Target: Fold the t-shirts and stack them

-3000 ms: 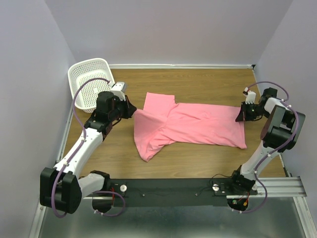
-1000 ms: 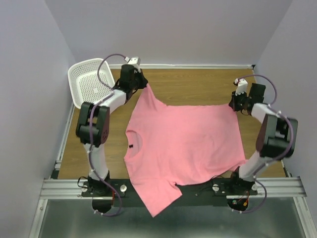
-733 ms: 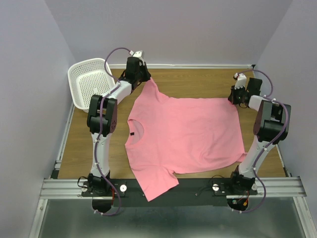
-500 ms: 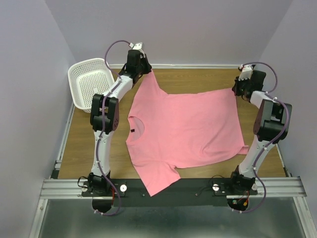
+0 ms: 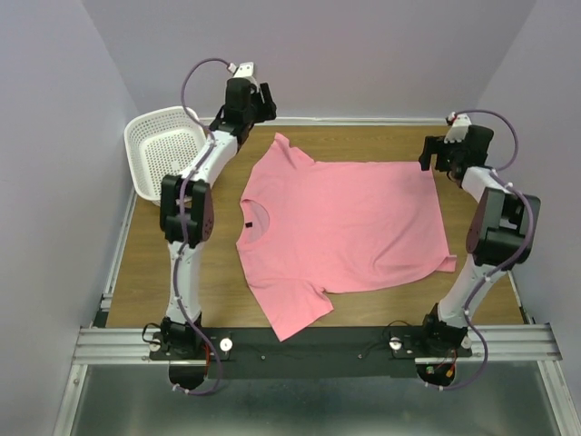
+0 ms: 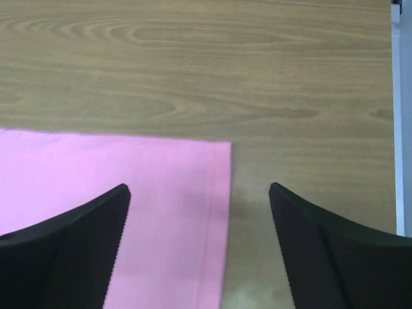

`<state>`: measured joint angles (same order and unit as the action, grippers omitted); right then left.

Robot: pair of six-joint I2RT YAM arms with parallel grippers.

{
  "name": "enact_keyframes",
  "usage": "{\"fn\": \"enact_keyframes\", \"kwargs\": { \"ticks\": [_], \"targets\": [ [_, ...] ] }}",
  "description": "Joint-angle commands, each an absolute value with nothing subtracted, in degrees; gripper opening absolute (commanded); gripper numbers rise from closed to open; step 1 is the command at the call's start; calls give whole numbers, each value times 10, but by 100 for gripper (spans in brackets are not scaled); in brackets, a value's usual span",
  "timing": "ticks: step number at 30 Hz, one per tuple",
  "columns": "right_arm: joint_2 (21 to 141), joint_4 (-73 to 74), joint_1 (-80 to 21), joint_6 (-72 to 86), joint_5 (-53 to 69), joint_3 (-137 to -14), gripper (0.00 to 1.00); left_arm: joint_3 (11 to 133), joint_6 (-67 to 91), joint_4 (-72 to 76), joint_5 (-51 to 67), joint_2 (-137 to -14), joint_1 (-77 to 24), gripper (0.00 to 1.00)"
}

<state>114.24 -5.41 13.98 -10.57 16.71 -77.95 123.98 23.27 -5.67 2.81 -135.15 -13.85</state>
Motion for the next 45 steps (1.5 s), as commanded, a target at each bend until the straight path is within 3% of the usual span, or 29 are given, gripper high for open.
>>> {"fn": "enact_keyframes", "kwargs": {
  "ticks": [1, 3, 4, 5, 6, 8, 9, 12, 17, 24, 29, 30, 33, 39, 45],
  "targets": [
    [1026, -9, 155, -142, 254, -711, 100, 1064, 154, 47, -16, -1129, -135, 75],
    [996, 85, 162, -227, 416, -704, 100, 959, 168, 107, -3, -1011, -133, 95],
    [991, 213, 163, -275, 468, -705, 100, 863, 177, 119, 23, -979, -122, 98],
    [983, 369, 162, -479, 588, -702, 98, 754, 224, 120, 131, -906, -100, 95],
    [981, 506, 158, -546, 604, -700, 97, 720, 249, 96, 200, -870, -83, 89],
    [975, 594, 143, -666, 585, -683, 92, 610, 306, 66, 233, -834, -79, 84],
    [961, 614, 133, -673, 552, -658, 85, 522, 330, 69, 256, -799, -92, 77],
    [920, 559, 119, -651, 489, -606, 79, 413, 349, 81, 231, -711, -134, 72],
    [811, 476, 46, -625, 381, -493, 82, 300, 408, 66, 139, -602, -266, 71],
    [662, 461, -35, -787, 390, -362, 92, 227, 498, 34, 80, -571, -390, 64],
    [638, 381, -202, -722, 364, -349, 87, 234, 526, 5, 0, -535, -439, 64],
    [638, 359, -235, -678, 346, -352, 85, 252, 523, -28, -67, -488, -441, 65],
    [667, 266, -364, -620, 321, -362, 82, 284, 505, -103, -180, -370, -441, 68],
    [814, 128, -586, -484, 233, -447, 80, 322, 502, -196, -275, -156, -441, 70],
    [961, 87, -677, -411, 156, -554, 77, 327, 523, -249, -261, -75, -441, 70]
  ]
}}
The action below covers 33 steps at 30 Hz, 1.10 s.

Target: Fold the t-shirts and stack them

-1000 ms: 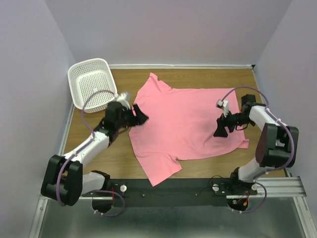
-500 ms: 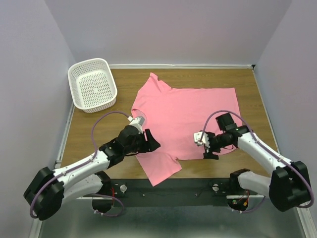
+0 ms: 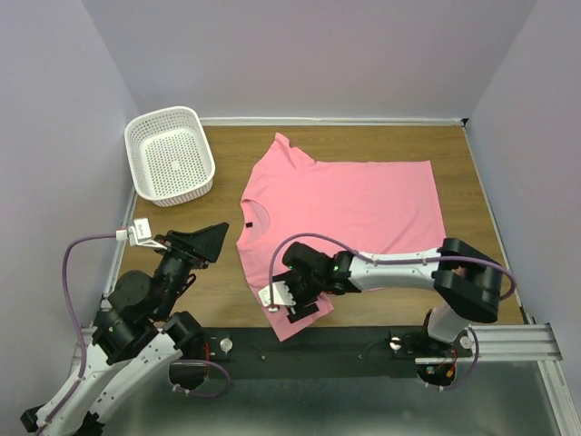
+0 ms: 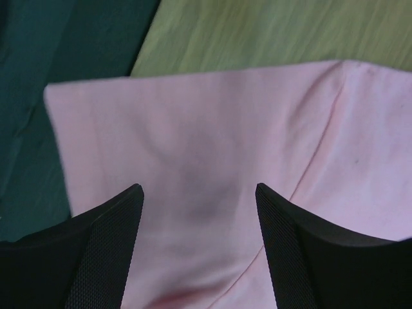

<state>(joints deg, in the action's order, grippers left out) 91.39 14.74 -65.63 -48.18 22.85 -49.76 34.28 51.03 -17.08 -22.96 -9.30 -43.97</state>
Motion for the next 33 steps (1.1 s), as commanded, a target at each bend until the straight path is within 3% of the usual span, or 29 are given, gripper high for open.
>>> {"fn": "enact_keyframes", "kwargs": {
  "ticks": [1, 4, 8, 11, 12, 14, 16, 17, 26, 29, 33],
  "targets": [
    [973, 84, -678, -407, 149, -561, 77, 325, 516, -243, -256, -71, -441, 70],
    [1009, 83, -678, -393, 130, -582, 75, 330, 505, -242, -260, -80, -441, 70],
    [1036, 91, -679, -385, 151, -572, 63, 350, 481, -239, -260, -99, -441, 70],
    [1055, 114, -681, -383, 174, -570, 49, 354, 475, -243, -264, -100, -441, 70],
    [1058, 126, -682, -383, 179, -570, 39, 352, 475, -242, -264, -97, -441, 70],
    [1069, 137, -684, -383, 194, -572, 32, 346, 476, -239, -262, -84, -441, 70],
    [1072, 151, -685, -383, 205, -577, 4, 344, 479, -237, -265, -73, -441, 70],
    [1072, 156, -686, -384, 220, -576, 1, 343, 481, -237, -265, -69, -441, 70],
    [1012, 246, -801, -436, 357, -597, 1, 334, 491, -220, -299, -107, -441, 72],
    [1010, 262, -822, -431, 371, -624, 17, 328, 489, -192, -315, -144, -441, 74],
    [959, 288, -822, -446, 336, -621, 50, 312, 486, -119, -352, -204, -441, 80]
  ]
}}
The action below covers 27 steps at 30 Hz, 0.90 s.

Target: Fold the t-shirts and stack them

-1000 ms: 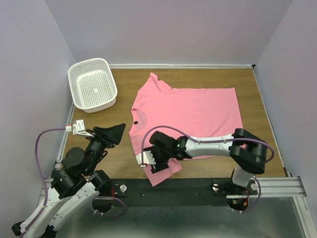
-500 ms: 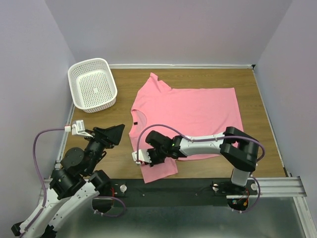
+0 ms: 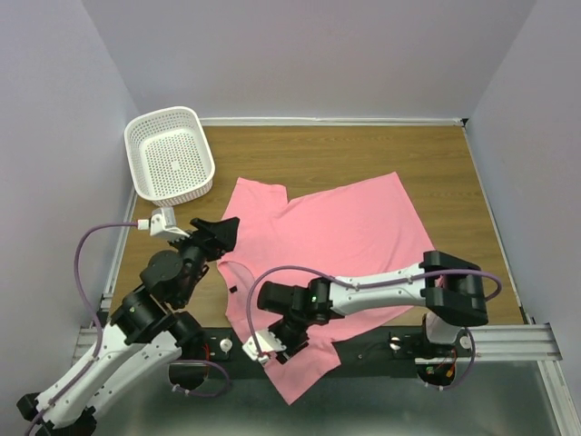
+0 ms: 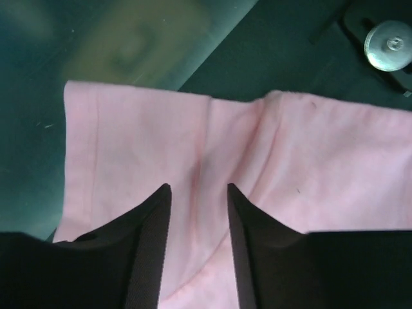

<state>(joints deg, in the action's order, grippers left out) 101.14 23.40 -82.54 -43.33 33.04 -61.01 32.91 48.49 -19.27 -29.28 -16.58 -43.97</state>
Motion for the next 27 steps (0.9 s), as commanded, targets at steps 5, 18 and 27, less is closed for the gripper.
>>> {"fn": "enact_keyframes", "kwargs": {
  "ticks": [5, 18, 27],
  "targets": [
    [833, 292, -641, -447, 372, -594, 62, 334, 411, -3, -288, -386, -387, 86],
    [963, 250, 67, -279, 510, -657, 68, 656, 212, 16, 4, -967, -141, 69],
    [1063, 250, 135, -278, 548, -703, 38, 844, 113, -134, -100, -1158, -137, 54]
  ]
}}
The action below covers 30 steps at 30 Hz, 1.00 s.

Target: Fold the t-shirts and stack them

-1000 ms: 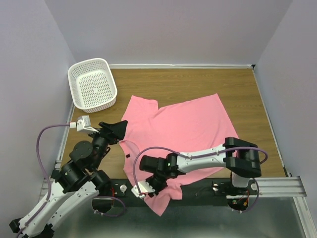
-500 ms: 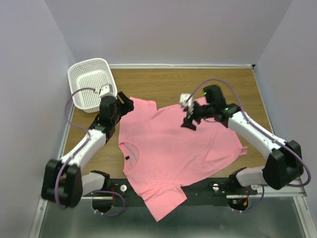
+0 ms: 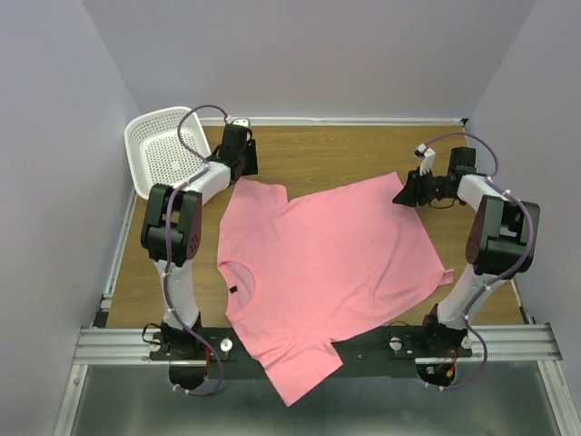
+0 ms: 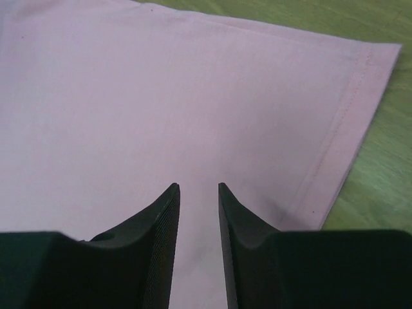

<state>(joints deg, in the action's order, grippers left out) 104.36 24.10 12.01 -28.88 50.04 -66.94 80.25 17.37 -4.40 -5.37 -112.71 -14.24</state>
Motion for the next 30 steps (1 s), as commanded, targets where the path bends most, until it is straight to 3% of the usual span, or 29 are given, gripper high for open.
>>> {"fn": "enact_keyframes", "kwargs": {
  "ticks": [1, 10, 20, 30],
  "targets": [
    [1069, 250, 138, -277, 550, -707, 38, 847, 110, -135, -101, -1163, -136, 54],
    [1088, 250, 148, -271, 566, -715, 40, 922, 81, -207, -91, -1227, -129, 45],
    [1090, 250, 149, -274, 572, -711, 40, 913, 63, -224, -52, -1198, -113, 47],
    [1077, 250, 156, -278, 576, -702, 41, 966, 38, -287, -3, -1258, -105, 45]
  ]
}}
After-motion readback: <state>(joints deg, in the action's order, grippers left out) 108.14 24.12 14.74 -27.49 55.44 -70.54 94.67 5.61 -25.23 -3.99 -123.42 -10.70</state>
